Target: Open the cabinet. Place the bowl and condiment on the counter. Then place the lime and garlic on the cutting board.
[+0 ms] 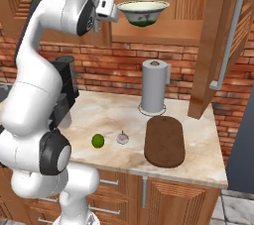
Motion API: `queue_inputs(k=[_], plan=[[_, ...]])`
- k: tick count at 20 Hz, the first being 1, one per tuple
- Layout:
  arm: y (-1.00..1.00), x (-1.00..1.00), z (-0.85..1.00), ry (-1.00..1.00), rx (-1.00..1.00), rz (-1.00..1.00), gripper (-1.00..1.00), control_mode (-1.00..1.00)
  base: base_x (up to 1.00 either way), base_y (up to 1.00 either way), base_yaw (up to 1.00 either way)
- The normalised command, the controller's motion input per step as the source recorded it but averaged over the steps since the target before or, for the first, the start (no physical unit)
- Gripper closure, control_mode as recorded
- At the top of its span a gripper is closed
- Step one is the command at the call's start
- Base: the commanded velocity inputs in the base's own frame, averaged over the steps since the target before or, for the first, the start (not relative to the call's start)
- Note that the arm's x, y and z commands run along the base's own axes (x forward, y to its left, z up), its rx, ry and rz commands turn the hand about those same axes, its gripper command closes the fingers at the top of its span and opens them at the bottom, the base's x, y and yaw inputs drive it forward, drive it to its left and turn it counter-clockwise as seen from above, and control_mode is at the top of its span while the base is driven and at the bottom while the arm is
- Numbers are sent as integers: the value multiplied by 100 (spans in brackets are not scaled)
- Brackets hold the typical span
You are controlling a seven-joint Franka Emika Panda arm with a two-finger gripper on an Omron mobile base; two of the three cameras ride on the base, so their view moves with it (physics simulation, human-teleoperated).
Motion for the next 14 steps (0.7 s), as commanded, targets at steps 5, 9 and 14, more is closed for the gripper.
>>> queue_inputs(k=[5,9,14], plan=[[64,-98,-27,-12,0,2,100,-100,0,0,0],[100,-100,-26,-12,0,1,100,-100,0,0,0],[100,-100,-24,-3,0,1,100,-100,0,0,0]])
